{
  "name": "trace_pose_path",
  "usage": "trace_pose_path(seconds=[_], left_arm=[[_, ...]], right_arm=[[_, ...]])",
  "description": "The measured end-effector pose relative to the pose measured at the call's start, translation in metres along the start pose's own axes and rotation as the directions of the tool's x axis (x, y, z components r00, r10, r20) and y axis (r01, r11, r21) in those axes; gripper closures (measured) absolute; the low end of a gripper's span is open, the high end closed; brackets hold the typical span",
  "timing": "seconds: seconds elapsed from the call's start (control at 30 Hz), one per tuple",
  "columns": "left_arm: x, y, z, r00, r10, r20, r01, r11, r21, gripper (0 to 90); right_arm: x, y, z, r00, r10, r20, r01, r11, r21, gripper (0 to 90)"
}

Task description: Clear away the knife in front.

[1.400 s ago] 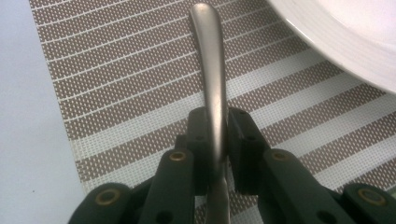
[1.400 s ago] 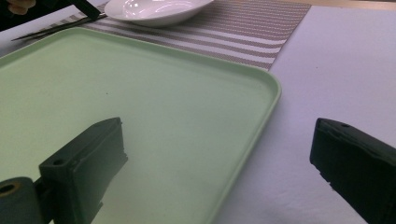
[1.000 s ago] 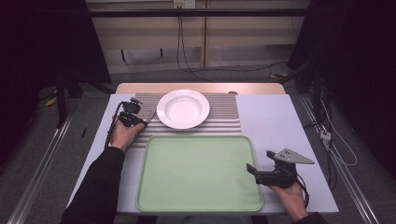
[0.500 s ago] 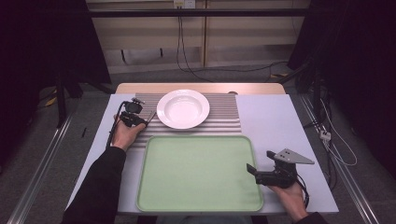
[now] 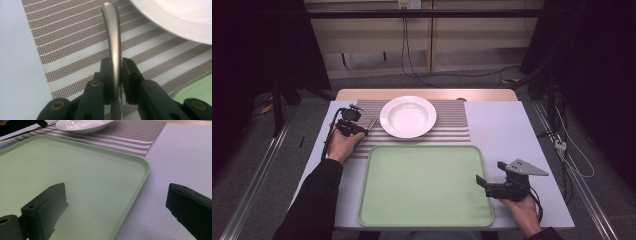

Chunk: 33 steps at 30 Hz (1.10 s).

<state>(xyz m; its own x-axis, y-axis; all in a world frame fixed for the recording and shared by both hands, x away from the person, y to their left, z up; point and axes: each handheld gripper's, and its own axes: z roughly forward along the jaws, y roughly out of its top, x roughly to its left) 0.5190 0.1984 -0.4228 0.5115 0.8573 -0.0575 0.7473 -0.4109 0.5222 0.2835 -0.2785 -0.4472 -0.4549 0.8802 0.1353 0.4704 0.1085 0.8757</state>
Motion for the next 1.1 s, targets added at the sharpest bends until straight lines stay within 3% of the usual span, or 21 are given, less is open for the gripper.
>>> trace_pose_path(seconds=[0.2, 0.23, 0.47, 0.5, 0.57, 0.6, 0.77, 1.1], left_arm=[[-0.008, -0.005, -0.013, 0.9997, 0.012, 0.020, -0.012, 0.9994, -0.034, 79.9], [-0.009, -0.006, -0.015, 0.9992, 0.029, 0.027, -0.028, 0.9990, -0.036, 79.9], [-0.018, -0.012, -0.028, 0.9984, 0.035, 0.045, -0.031, 0.9967, -0.076, 79.9], [-0.023, -0.013, -0.032, 0.9977, 0.057, 0.037, -0.054, 0.9956, -0.077, 79.9], [-0.026, -0.014, -0.034, 0.9974, 0.058, 0.043, -0.054, 0.9950, -0.083, 79.9], [-0.032, -0.014, -0.038, 0.9956, 0.082, 0.046, -0.078, 0.9935, -0.083, 79.9], [-0.047, -0.017, -0.046, 0.9925, 0.112, 0.050, -0.106, 0.9890, -0.103, 79.9], [-0.067, -0.022, -0.051, 0.9911, 0.099, 0.089, -0.087, 0.9879, -0.128, 79.9]], right_arm=[[0.000, 0.000, 0.000, 1.0000, -0.001, 0.001, 0.001, 1.000, -0.001, 3.1], [0.000, 0.000, 0.000, 1.0000, -0.001, 0.001, 0.001, 1.000, -0.001, 3.1], [0.000, 0.000, 0.000, 1.0000, -0.002, 0.003, 0.002, 1.000, 0.000, 3.1], [0.000, 0.001, 0.000, 1.0000, -0.005, 0.001, 0.005, 1.000, 0.000, 3.1], [0.001, 0.001, 0.000, 1.0000, -0.005, 0.001, 0.005, 1.000, 0.001, 3.1], [0.001, 0.001, 0.000, 1.0000, -0.006, 0.002, 0.006, 1.000, 0.001, 3.1], [0.001, 0.001, 0.001, 0.9999, -0.013, 0.002, 0.013, 1.000, -0.002, 3.2], [0.002, 0.002, 0.001, 0.9999, -0.016, -0.002, 0.016, 1.000, -0.005, 3.2]])
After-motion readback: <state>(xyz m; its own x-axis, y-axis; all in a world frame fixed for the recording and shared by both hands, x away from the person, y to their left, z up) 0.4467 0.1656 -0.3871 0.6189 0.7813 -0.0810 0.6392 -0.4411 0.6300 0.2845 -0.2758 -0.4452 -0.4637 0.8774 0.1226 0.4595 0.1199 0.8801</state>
